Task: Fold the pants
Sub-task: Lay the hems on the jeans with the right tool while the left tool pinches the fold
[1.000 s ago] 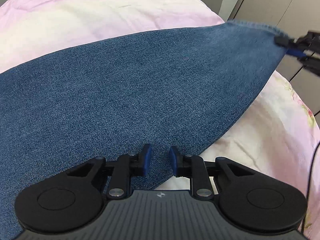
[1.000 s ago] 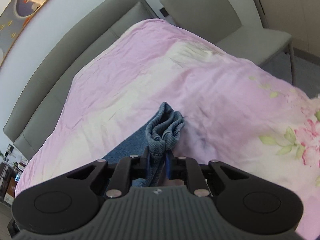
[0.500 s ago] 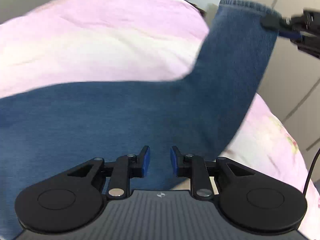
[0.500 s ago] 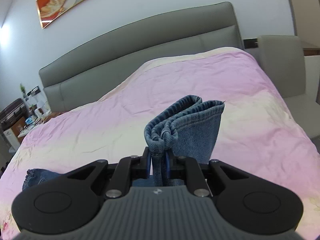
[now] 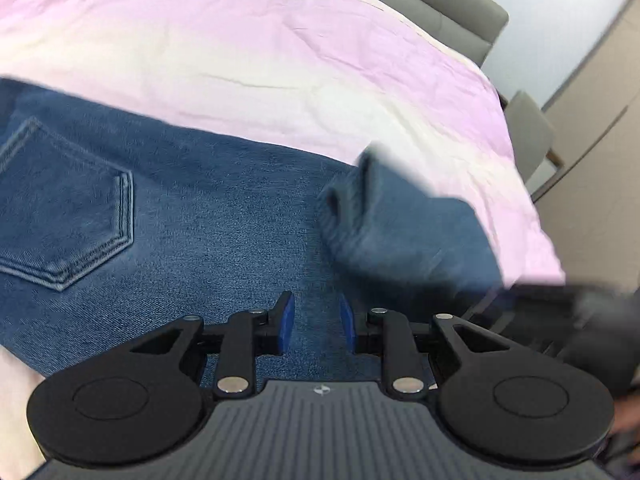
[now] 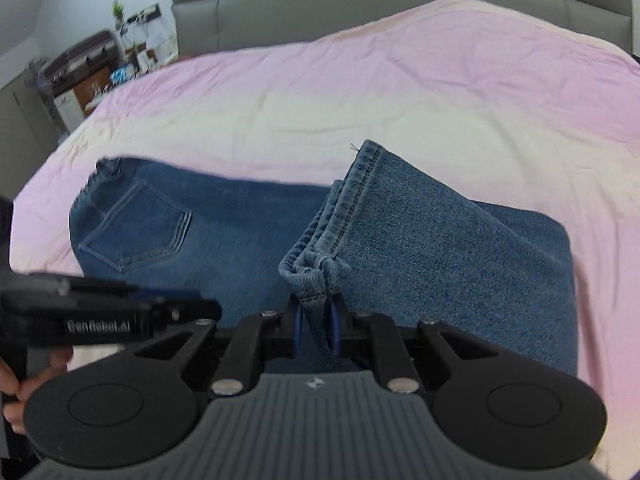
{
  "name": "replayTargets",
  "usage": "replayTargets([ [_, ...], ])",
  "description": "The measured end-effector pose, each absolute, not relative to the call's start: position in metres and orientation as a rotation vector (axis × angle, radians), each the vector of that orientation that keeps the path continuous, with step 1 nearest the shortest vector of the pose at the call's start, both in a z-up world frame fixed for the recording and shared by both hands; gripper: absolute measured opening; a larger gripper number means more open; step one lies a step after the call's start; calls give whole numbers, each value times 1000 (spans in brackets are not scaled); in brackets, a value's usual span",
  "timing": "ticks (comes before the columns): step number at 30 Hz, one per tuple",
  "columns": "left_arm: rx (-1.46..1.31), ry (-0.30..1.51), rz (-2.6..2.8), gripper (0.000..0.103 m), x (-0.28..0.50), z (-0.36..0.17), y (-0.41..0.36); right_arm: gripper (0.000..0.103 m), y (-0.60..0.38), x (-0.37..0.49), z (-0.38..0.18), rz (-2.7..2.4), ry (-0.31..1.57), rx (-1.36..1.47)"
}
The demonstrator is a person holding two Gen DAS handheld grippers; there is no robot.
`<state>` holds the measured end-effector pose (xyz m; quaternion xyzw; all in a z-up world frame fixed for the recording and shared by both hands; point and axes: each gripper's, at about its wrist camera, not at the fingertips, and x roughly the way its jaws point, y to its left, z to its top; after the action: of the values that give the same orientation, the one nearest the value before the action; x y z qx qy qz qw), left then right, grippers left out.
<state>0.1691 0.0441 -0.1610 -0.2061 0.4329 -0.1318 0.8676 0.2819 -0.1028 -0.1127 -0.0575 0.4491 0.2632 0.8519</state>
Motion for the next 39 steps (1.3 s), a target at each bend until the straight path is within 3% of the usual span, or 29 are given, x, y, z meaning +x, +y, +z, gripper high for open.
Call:
replayTargets([
  [4,-501,943,-294,27,181,-169,60,13,-77,277,-139,570,990,-281],
  [6,-521,965,-292,27,190,-171,67,21,-72,276,-141,587,1012,-322],
  [8,-555,975,-293,28,197,-172,71,39,-72,279,-136,634,1042,-301],
  [11,-605,966,-304,31,199,-174,78,51,-70,279,-122,672,1039,-245],
  [15,-665,974,-338,33,202,-178,84,49,-60,297,-125,591,1057,-214],
  [18,-688,1001,-367,38,205,-184,82,34,-62,313,-150,537,1164,-119],
  [19,-692,1009,-376,41,206,-186,80,23,-65,313,-153,527,1171,-98],
  [21,-709,1020,-389,46,209,-188,77,15,-71,314,-152,541,1160,-45],
  [26,-795,1040,-414,56,219,-200,70,14,-92,297,-130,624,1150,-13],
  [31,-757,1059,-393,56,227,-213,55,14,-94,298,-144,643,1165,3],
  [34,-684,1061,-369,53,231,-216,43,14,-95,301,-157,651,1172,20],
  [37,-600,1044,-350,30,231,-216,33,14,-102,302,-164,662,1165,56],
  [39,-594,1019,-340,25,228,-215,32,15,-108,301,-163,674,1152,64],
])
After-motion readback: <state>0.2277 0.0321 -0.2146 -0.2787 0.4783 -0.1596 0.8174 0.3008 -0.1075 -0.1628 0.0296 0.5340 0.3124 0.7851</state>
